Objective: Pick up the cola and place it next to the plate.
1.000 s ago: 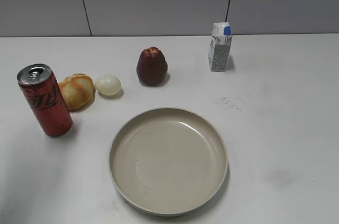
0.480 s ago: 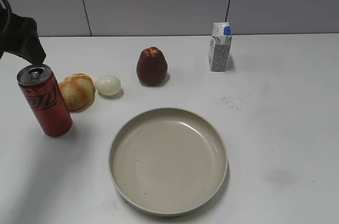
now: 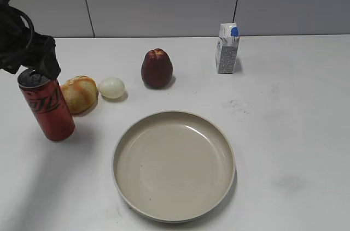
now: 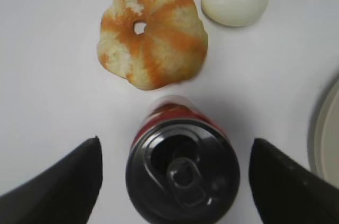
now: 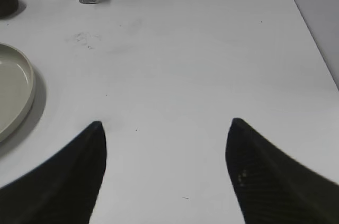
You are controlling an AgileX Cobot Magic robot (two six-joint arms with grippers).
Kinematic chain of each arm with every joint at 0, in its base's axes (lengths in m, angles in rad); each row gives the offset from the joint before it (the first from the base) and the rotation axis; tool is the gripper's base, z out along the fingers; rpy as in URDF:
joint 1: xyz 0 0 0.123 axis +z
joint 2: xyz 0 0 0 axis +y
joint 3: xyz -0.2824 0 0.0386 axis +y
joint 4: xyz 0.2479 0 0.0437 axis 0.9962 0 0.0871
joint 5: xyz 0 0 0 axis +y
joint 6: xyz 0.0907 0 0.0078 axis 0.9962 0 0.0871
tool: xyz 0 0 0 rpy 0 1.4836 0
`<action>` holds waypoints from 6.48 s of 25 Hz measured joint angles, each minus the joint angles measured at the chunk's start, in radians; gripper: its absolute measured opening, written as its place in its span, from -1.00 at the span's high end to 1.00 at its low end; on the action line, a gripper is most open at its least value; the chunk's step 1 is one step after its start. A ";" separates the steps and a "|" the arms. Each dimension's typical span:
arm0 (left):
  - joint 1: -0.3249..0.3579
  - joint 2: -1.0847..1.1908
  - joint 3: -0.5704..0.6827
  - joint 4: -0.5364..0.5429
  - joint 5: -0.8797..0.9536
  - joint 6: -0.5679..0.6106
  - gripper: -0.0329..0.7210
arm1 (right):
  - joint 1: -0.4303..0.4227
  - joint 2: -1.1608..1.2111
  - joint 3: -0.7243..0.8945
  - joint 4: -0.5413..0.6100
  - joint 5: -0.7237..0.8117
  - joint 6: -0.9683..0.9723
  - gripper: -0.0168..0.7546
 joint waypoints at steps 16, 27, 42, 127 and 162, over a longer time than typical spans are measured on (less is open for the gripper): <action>0.000 0.077 0.000 0.005 -0.021 0.003 -0.41 | 0.000 0.000 0.000 0.000 0.000 0.000 -0.43; 0.000 0.050 -0.024 -0.015 0.070 0.003 -0.41 | 0.000 0.000 0.000 0.000 0.000 0.000 -0.43; -0.247 0.054 -0.414 -0.088 0.309 -0.006 -0.41 | 0.000 0.000 0.000 0.000 0.000 0.000 -0.43; -0.004 -0.301 -0.032 -0.003 0.275 -0.094 -0.62 | 0.000 0.000 0.000 0.000 0.000 0.000 -0.43; 0.031 -1.219 0.684 0.057 0.147 -0.020 -0.54 | 0.000 0.000 0.000 0.000 0.000 0.000 -0.43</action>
